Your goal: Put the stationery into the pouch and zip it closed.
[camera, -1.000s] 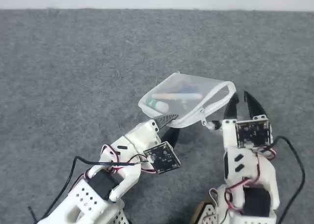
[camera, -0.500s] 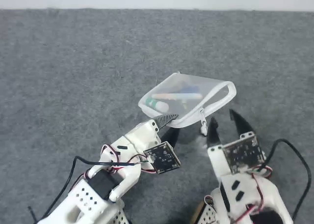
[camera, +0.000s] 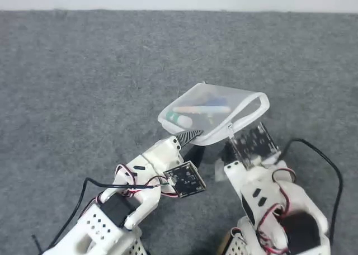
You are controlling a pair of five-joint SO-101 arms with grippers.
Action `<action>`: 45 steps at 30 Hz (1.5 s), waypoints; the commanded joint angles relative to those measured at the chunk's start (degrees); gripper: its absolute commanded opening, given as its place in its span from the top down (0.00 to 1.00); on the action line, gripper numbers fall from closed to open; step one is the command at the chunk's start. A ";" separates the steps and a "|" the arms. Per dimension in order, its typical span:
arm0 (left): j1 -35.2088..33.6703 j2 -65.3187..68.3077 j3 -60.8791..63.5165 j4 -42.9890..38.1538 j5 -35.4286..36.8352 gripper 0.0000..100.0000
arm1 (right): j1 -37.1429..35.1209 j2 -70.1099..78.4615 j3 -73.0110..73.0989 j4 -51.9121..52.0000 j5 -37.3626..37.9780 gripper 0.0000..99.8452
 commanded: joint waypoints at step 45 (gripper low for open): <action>-0.53 -0.18 -1.01 0.62 -0.26 0.99 | 17.71 3.30 0.26 -14.90 -1.41 0.99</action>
